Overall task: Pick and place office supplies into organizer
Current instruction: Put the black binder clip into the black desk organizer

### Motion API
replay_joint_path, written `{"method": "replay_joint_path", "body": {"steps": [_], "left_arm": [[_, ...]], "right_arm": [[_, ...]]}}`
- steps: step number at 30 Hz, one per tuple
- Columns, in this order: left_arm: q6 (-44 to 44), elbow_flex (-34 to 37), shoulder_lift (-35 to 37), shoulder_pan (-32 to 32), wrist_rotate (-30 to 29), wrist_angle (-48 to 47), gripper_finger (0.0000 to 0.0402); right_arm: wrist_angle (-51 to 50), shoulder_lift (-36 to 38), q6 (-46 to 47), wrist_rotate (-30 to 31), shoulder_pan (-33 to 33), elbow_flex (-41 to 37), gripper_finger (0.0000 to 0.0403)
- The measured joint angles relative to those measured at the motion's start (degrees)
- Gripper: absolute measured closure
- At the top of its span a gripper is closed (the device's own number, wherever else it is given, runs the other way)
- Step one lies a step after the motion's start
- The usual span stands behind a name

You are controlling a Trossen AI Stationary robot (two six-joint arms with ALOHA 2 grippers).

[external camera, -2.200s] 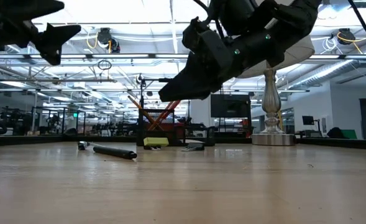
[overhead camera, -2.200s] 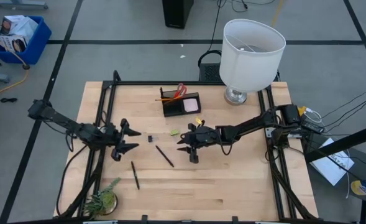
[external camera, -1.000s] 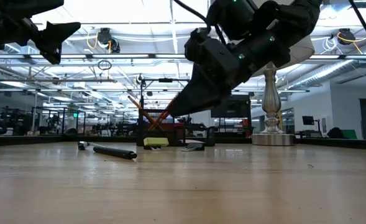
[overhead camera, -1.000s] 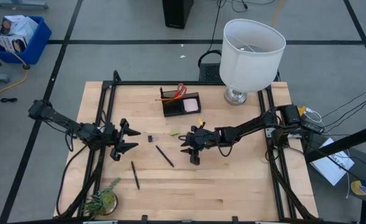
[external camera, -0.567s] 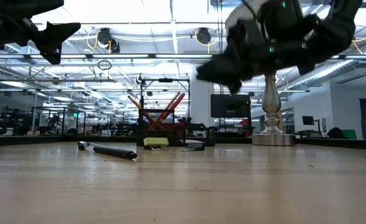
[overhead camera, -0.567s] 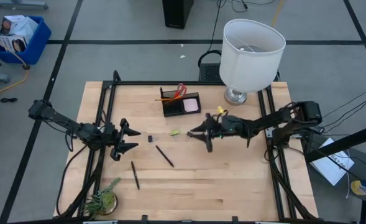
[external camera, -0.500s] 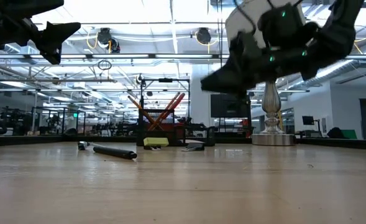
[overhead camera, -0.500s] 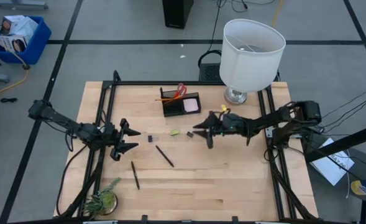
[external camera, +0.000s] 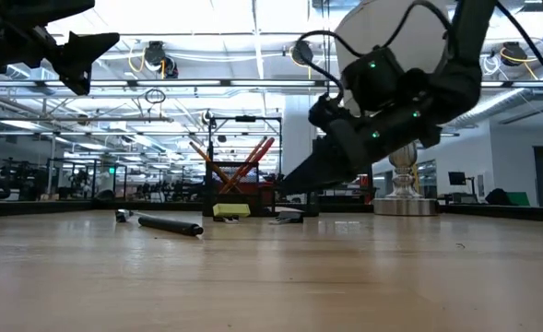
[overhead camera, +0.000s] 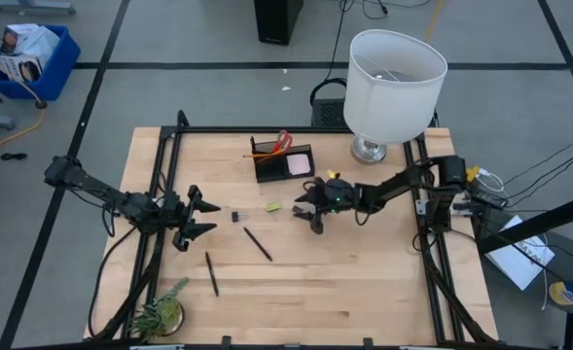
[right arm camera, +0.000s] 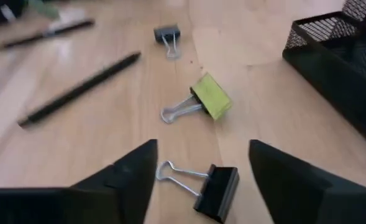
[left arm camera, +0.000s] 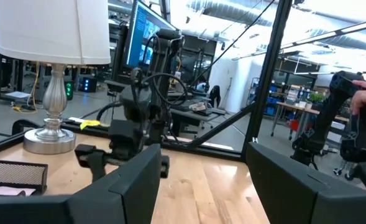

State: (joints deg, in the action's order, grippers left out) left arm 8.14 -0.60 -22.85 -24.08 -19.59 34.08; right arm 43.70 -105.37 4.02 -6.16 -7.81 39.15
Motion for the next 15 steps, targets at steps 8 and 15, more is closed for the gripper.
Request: {"method": "replay_joint_path", "body": {"steps": [8, 15], "left_arm": [[0.0, 0.0, 0.0, 0.0, 0.0, 0.0, 0.0158], [0.0, 0.0, 0.0, 0.0, 0.0, 0.0, 0.0158]], "right_arm": [[-4.4, -4.0, -4.7, 1.9, -0.3, 2.1, 0.0073], [-5.7, -5.9, -10.3, 0.3, -0.5, 2.2, 0.008]]}}
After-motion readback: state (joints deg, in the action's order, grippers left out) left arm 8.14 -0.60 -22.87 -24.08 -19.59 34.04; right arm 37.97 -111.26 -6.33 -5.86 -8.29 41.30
